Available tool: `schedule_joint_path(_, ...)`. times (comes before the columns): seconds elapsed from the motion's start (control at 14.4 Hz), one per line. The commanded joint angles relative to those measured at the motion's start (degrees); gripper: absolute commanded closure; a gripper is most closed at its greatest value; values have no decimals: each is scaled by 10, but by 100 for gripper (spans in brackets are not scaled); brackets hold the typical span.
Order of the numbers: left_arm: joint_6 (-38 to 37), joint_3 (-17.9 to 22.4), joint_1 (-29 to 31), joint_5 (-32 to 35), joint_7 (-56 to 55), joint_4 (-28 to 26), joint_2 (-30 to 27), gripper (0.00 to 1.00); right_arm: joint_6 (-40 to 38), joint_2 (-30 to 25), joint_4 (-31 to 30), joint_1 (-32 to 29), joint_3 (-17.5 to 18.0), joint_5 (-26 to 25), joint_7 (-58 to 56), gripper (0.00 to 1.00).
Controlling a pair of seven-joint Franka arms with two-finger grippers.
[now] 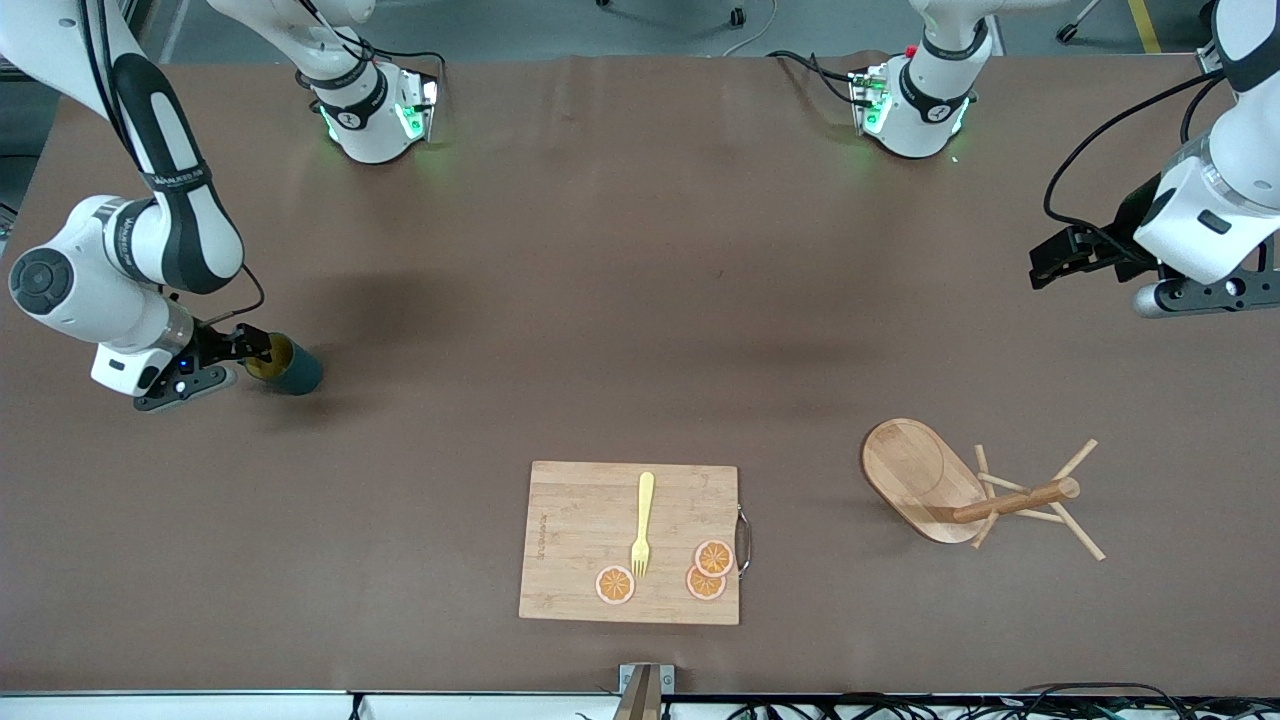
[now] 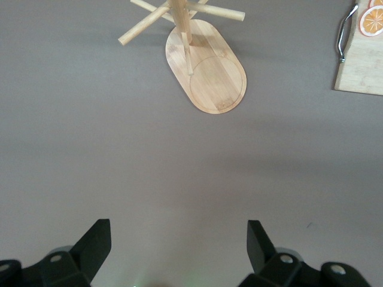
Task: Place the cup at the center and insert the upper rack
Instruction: 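Reach the right gripper down to the teal mug and grasp its rim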
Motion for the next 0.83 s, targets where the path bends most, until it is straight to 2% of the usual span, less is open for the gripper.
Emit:
schedule_joint_path(0.0, -5, -2, 3, 2, -5, 10, 3, 0, 30, 17, -7, -5, 7, 6, -21, 7)
schedule_joint_path(0.07, -5, 0, 4, 2, -5, 10, 3, 0, 42, 23, -7, -4, 7, 6, -28, 16)
schedule_joint_path(0.14, -5, 2, 4, 2, -4, 10, 3, 0, 42, 27, -7, -4, 7, 6, -34, 33)
schedule_joint_path(0.35, -5, 3, 7, 2, -4, 9, 3, 0, 39, 28, -5, -3, 8, 7, -50, 91)
schedule_joint_path(0.42, -5, 3, 9, 2, -4, 9, 3, 0, 36, 27, -2, -2, 8, 14, -49, 98)
schedule_joint_path(0.49, -5, 3, 10, 2, -4, 9, 3, 0, 32, 25, -3, 3, 8, 26, -48, 100)
schedule_joint_path(0.62, -5, 3, 10, 2, -4, 8, 3, 0, 2, 17, 0, 20, 9, 70, -47, 100)
schedule_joint_path(0.76, -5, 3, 10, 2, -3, 7, 3, 0, -18, -3, 0, 63, 7, 112, -19, 100)
